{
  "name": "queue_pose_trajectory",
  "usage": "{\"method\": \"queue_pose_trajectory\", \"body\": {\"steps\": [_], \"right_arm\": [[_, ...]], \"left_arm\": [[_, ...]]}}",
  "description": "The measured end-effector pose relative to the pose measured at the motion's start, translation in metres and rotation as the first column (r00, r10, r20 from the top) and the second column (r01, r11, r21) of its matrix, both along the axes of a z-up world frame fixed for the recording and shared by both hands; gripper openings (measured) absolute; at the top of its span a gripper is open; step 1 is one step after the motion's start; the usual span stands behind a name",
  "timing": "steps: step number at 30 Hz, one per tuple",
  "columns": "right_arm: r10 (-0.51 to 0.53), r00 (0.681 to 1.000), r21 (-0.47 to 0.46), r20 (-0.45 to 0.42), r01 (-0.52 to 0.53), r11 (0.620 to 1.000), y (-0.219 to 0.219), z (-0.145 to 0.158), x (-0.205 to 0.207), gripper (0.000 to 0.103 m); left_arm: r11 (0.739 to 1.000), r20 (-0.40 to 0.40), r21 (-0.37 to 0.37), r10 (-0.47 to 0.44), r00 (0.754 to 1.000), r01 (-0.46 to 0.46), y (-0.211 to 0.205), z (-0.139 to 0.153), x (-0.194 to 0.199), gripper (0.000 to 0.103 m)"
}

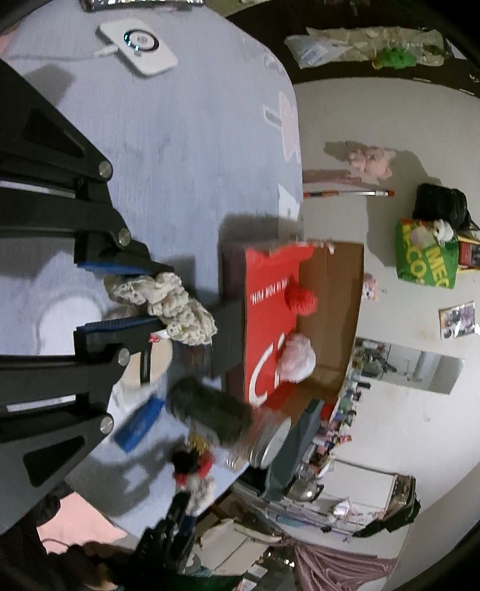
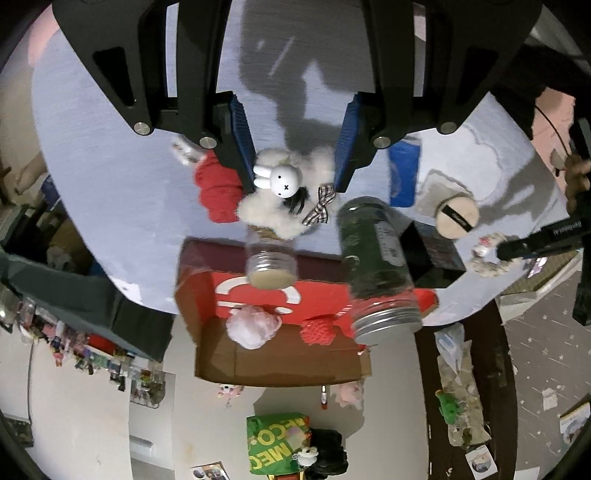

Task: Organize soft objects
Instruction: 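Lift the rope toy and bunny and carry them toward the red box, then lower both toys into the box and open both grippers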

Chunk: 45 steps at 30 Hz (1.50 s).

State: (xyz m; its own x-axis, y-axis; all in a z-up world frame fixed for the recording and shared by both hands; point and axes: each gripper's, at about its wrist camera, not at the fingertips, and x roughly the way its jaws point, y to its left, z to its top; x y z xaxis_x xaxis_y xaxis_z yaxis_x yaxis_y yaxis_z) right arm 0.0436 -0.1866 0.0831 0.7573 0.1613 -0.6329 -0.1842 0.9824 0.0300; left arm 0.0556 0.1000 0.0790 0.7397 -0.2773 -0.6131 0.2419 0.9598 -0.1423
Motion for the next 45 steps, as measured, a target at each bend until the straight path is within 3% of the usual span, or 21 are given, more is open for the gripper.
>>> {"method": "queue_pose_trajectory", "body": {"steps": [5, 10, 20, 31, 37, 45], "right_arm": [[-0.024, 1.0, -0.048, 0.008, 0.025, 0.999, -0.012, 0.003, 0.002, 0.039], [-0.024, 0.999, -0.155, 0.04, 0.03, 0.987, -0.023, 0.003, 0.011, 0.039], [0.041, 0.998, -0.314, 0.041, -0.026, 0.949, -0.034, -0.005, 0.044, 0.039], [0.133, 0.99, -0.375, 0.048, -0.106, 0.921, -0.028, 0.009, 0.078, 0.04], [0.18, 0.983, -0.32, 0.037, -0.159, 0.934, -0.028, 0.025, 0.108, 0.04], [0.204, 0.977, -0.128, -0.06, -0.21, 0.969, -0.019, 0.041, 0.169, 0.04]], "left_arm": [[1.0, -0.022, 0.005, 0.025, 0.999, -0.025, 0.019, -0.002, 0.011, 0.021], [0.999, -0.019, 0.044, 0.022, 1.0, -0.021, 0.024, -0.005, 0.026, 0.021], [0.99, 0.006, 0.097, -0.099, 0.995, 0.098, 0.023, -0.006, 0.058, 0.021], [0.969, 0.057, 0.151, -0.208, 0.977, 0.197, 0.007, 0.023, 0.086, 0.021], [0.961, 0.059, 0.14, -0.248, 0.967, 0.238, -0.01, 0.041, 0.112, 0.021], [0.963, -0.021, 0.142, -0.228, 0.974, 0.228, -0.051, 0.043, 0.162, 0.021]]}}
